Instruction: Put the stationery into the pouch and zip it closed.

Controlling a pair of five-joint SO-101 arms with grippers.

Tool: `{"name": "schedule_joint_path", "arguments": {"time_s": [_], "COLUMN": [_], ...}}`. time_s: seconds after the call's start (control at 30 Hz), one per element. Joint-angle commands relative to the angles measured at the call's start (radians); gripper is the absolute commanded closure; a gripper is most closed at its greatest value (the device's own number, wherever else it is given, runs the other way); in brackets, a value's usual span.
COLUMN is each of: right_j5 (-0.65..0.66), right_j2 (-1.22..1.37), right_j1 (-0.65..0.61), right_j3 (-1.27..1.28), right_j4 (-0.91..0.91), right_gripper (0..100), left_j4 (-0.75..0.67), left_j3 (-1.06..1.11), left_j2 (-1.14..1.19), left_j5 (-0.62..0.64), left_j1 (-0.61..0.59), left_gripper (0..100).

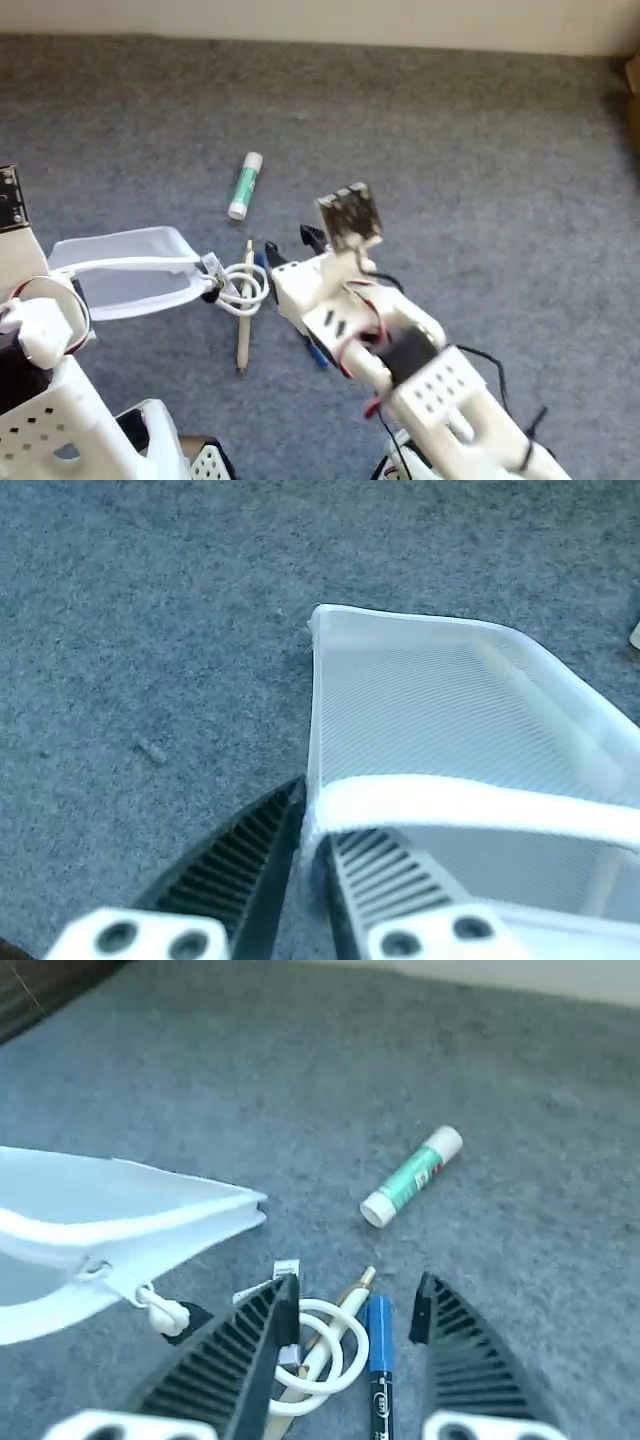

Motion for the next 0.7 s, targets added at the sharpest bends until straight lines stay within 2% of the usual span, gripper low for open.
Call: {"name": "schedule_joint_path", "arguments": {"time_s": [0.0, 0.13, 0.3, 0.5, 0.67], "right_j5": [0.018, 0.100, 0.106, 0.107, 0.106], "right_j2": [0.165, 0.329, 0.498, 0.671, 0.809], "right_j1": [0.004, -0.041, -0.041, -0.012, 0.013], "right_j3": [-0.122, -0.194, -0.349, -0.443, -0.521], "right_j4": [0.005, 0.071, 0.165, 0.168, 0.165], "right_gripper": [82.1, 82.1, 82.1, 82.1, 82.1], "left_j4": [-0.020, -0.018, -0.018, -0.018, -0.017], "left_j3": [-0.054, -0.050, -0.044, -0.044, -0.050], "left_j2": [-0.008, -0.008, -0.008, -0.008, -0.008], "left_j5": [0.012, 0.011, 0.009, 0.009, 0.009], "left_j1": [-0.018, -0.018, -0.018, -0.018, -0.084], "left_gripper": [99, 99, 99, 99, 99]}}
